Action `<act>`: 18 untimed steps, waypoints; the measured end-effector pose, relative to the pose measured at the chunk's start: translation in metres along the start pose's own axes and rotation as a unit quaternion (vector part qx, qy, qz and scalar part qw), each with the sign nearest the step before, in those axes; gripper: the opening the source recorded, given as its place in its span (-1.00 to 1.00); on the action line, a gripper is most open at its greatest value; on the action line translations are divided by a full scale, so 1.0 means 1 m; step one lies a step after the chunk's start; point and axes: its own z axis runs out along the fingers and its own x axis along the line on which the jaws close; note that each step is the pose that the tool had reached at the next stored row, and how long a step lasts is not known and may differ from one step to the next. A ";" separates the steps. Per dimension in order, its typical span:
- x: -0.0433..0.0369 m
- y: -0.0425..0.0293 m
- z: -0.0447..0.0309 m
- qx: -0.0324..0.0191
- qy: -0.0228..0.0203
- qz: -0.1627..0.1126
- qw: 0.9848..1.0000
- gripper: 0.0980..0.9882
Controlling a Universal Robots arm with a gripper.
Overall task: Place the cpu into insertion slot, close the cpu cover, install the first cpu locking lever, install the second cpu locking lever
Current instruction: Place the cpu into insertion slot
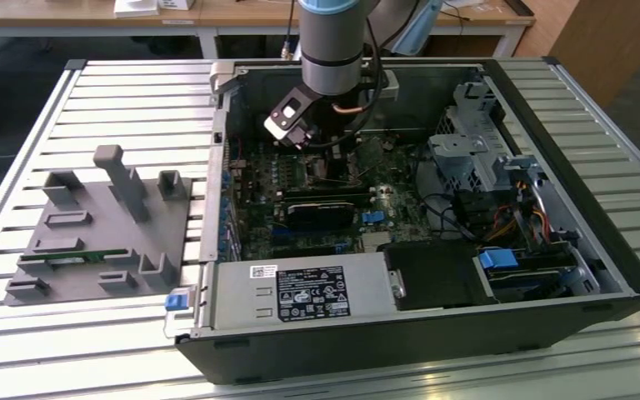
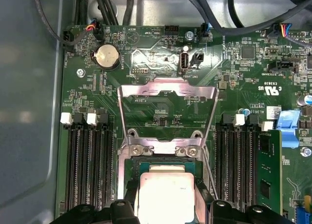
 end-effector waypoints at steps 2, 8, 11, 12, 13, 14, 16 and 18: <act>0.0003 0.0002 0.0003 0.000 0.000 0.000 1.000 -0.01; 0.0003 0.0000 0.0028 0.000 0.000 0.001 1.000 -0.01; 0.0003 0.0000 0.0036 0.000 0.000 0.001 1.000 -0.01; 0.0004 0.0000 0.0037 0.000 0.000 0.001 1.000 -0.01; 0.0004 0.0000 0.0037 0.000 0.000 0.001 1.000 -0.01; 0.0004 0.0000 0.0037 0.000 0.000 0.001 1.000 -0.01; 0.0004 0.0000 0.0038 0.000 0.000 0.001 1.000 -0.01; 0.0004 0.0000 0.0038 0.000 0.000 0.001 1.000 -0.01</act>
